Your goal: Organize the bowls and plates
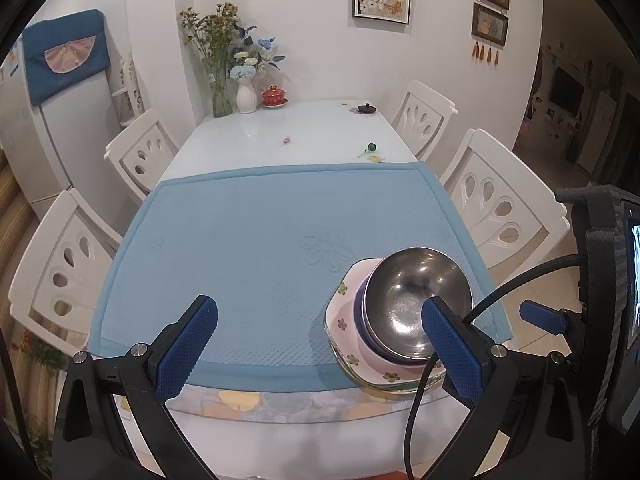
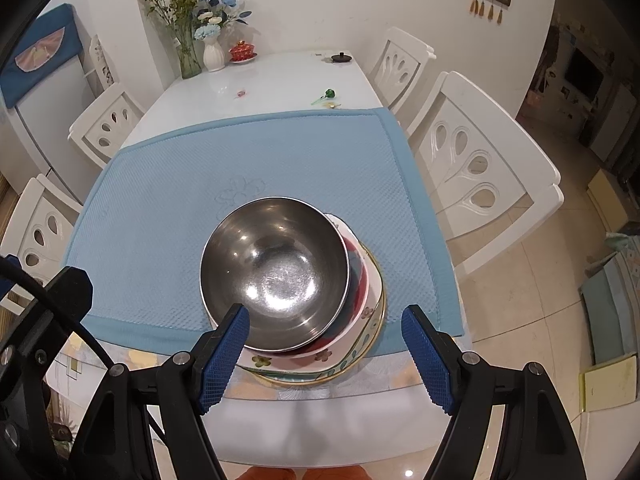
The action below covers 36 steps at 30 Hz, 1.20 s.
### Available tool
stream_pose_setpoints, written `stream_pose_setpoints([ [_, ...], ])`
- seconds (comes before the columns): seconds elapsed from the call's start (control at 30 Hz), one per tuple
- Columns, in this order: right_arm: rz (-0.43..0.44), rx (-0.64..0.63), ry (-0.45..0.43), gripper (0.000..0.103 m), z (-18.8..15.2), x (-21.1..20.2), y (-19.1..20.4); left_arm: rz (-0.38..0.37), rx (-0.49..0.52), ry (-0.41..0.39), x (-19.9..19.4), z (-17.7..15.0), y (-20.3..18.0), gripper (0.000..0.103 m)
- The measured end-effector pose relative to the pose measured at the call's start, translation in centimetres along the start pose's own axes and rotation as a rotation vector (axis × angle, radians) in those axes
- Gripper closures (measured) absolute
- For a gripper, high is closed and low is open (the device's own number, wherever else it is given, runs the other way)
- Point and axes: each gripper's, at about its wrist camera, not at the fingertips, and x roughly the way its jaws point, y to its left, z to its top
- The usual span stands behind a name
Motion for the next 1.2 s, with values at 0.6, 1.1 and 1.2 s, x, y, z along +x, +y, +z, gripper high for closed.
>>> stream_pose_setpoints([
  [0.6,0.06,-0.069,-0.048,0.027,2.1,1.2,-2.2,0.12,-0.026,0.033,0.7,0.9,-2.3,0.001],
  [1.1,0.05,-0.057,-0.091,0.027,2.6,-0.1,-1.8,0.109,-0.038,-0.018,0.1,2.0,-0.8,0.001],
  [1.2,0.04,-0.043,-0.099,0.027,3.0,-0.4,-1.3,0.094,-0.032,-0.011,0.3,2.2,-0.2,0.001],
])
